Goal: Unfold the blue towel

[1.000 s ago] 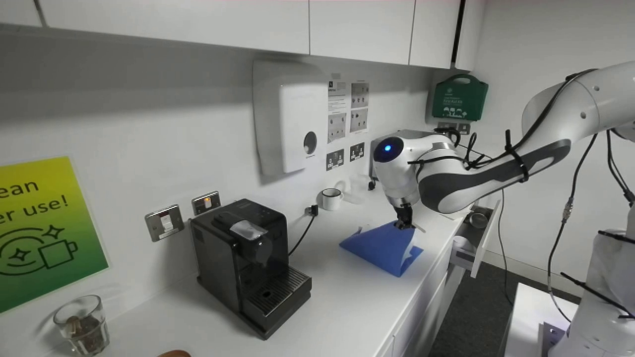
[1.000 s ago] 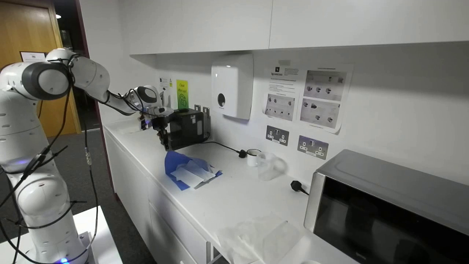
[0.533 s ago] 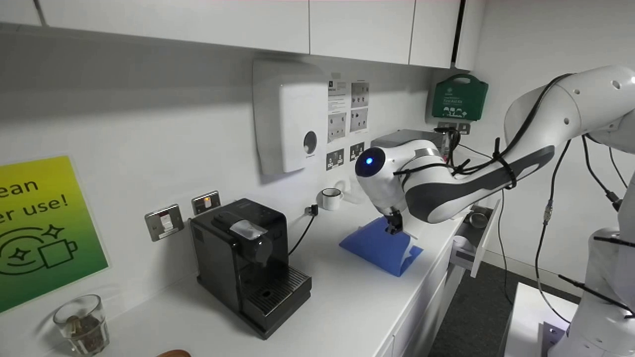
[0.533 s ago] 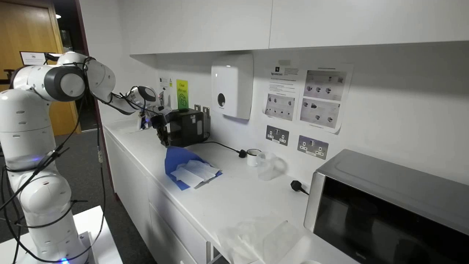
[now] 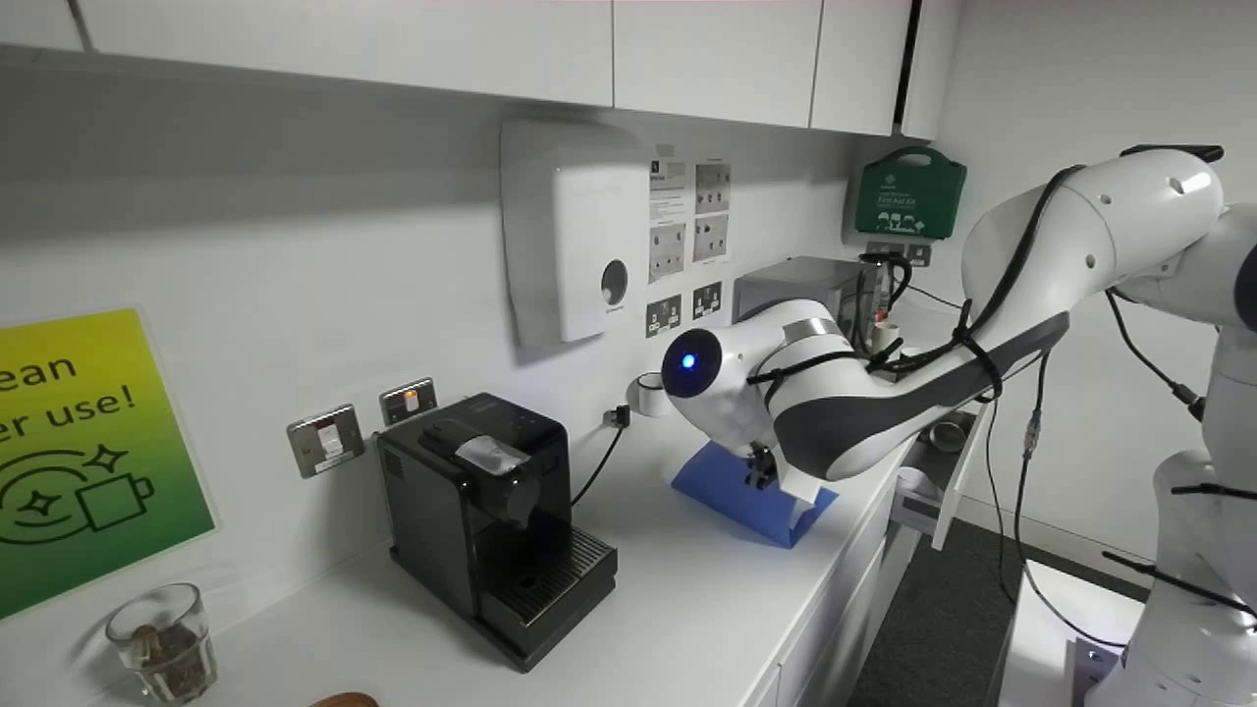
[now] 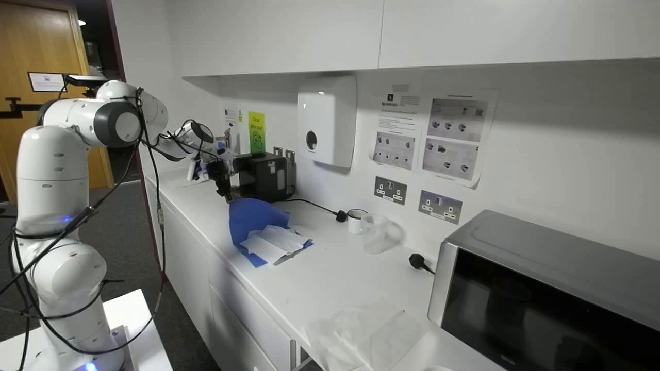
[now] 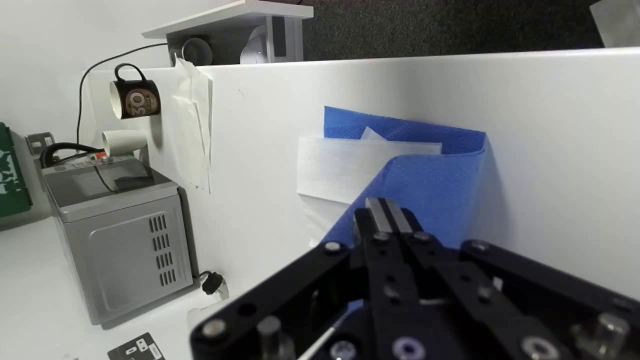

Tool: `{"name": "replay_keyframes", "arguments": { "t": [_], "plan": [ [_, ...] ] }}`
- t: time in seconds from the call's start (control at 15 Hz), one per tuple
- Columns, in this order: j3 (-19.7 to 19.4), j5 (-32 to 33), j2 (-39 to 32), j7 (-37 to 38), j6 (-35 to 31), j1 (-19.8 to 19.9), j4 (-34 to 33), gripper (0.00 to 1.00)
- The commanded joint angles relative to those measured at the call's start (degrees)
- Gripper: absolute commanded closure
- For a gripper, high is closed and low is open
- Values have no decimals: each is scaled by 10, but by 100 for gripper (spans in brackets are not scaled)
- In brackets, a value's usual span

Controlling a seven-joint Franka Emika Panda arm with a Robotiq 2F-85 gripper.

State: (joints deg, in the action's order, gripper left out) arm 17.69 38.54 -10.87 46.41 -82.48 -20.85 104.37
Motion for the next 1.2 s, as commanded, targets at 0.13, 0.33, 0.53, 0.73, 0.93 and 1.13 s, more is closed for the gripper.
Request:
{"name": "replay_keyframes", "arguments": {
  "t": [0.13, 0.33, 0.53, 0.73, 0.93, 1.13],
  "plan": [
    [-1, 7, -42, -27, 53, -36, -66, 100],
    [0, -7, -55, -55, 56, -45, -88, 100],
    [2, -23, -64, -105, 56, -53, -109, 100],
    [1, -40, -72, -155, 60, -60, -124, 100],
    [-3, -63, -91, -204, 76, -64, -151, 100],
    [-11, -69, -108, -229, 95, -66, -173, 100]
  ]
}}
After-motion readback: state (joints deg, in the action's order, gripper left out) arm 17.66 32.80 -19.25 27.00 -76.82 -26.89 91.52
